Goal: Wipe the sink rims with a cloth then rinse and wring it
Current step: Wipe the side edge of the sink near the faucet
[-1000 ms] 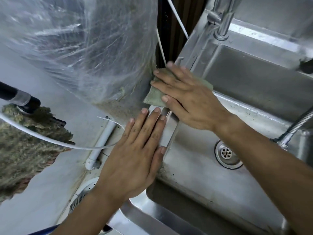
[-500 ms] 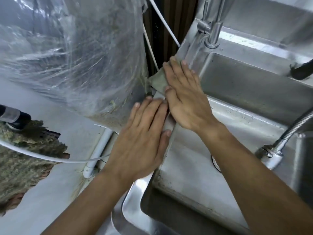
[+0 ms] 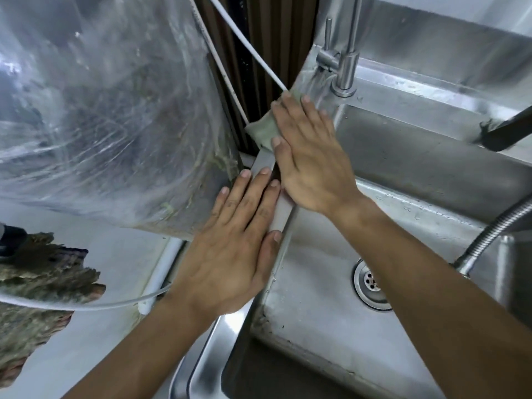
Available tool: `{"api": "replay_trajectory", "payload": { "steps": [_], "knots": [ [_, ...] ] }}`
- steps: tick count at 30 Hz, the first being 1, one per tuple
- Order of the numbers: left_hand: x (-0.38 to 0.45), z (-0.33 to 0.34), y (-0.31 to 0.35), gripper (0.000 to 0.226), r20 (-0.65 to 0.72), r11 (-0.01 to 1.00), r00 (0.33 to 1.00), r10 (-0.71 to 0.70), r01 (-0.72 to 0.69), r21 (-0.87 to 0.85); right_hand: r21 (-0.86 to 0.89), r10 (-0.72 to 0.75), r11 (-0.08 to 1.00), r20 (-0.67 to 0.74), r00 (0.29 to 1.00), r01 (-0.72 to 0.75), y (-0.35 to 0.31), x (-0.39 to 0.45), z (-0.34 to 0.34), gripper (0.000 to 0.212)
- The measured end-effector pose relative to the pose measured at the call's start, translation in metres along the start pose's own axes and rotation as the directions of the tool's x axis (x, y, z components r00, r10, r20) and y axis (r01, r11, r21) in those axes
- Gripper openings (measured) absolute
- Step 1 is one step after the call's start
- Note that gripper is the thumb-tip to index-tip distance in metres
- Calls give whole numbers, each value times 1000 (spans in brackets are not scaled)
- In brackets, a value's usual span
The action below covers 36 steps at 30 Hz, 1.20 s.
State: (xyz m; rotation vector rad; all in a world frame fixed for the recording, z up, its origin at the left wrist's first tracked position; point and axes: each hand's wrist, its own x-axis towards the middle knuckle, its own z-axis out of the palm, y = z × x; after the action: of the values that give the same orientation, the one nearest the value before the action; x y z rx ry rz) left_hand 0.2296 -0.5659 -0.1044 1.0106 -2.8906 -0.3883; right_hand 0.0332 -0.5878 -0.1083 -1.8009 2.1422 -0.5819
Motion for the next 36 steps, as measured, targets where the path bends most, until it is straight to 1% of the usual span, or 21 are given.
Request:
{"api": "replay_trajectory", "payload": {
  "steps": [3,6,8,11,14,16,19,22,26,28,30,31,32,33,34,36],
  "knots": [
    [1,0,0,61,-5,1000,1000,-4,4,-10,-75,10,997,6,1000,-10,17,30,-9,58],
    [1,0,0,61,-8,1000,1000,-13,12,-26,-106,28,994,3,1000,-27,27,43,-12,58],
    [1,0,0,61,-4,999,1000,-15,14,-36,-94,56,994,-1,998,-56,26,44,-10,58],
    [0,0,-1,61,6,1000,1000,-12,12,-25,-30,77,997,17,997,-76,15,29,-8,58],
    [0,0,0,63,16,1000,1000,-15,15,-7,42,-6,999,86,996,2,2,-9,-6,57],
    [-1,0,1,63,11,1000,1000,-18,18,4,46,-56,998,110,992,52,-3,-32,-4,57],
    [-2,1,2,63,7,1000,1000,-19,19,22,0,-50,999,136,989,51,4,-28,-9,58],
    [-2,2,2,63,-1,1000,1000,-16,16,26,-61,10,998,103,995,-4,20,8,-17,59],
    [-1,4,0,62,-5,1000,1000,-8,8,18,-200,15,980,41,999,-6,32,47,-18,63],
    [0,4,-2,62,-5,1000,1000,-4,4,17,-200,37,979,11,999,-34,27,51,-15,65],
    [-1,3,-1,62,-6,1000,1000,-5,5,13,-119,37,992,-69,997,-45,21,42,-14,64],
    [-1,3,-1,62,-8,1000,1000,-5,5,7,-64,1,998,-106,994,-8,21,34,-15,61],
    [-1,3,-1,62,-10,1000,1000,-6,6,1,-36,-62,998,-108,992,58,24,27,-17,58],
    [-1,2,0,62,-12,1000,1000,-6,6,-2,-42,-143,989,-70,987,141,30,22,-21,56],
    [-1,2,0,62,-17,1000,1000,-5,5,-3,-68,-221,973,4,975,221,37,20,-26,56],
    [0,3,0,62,-26,1000,1000,3,-3,-5,-118,-292,943,149,945,310,49,28,-33,56]
  ]
}}
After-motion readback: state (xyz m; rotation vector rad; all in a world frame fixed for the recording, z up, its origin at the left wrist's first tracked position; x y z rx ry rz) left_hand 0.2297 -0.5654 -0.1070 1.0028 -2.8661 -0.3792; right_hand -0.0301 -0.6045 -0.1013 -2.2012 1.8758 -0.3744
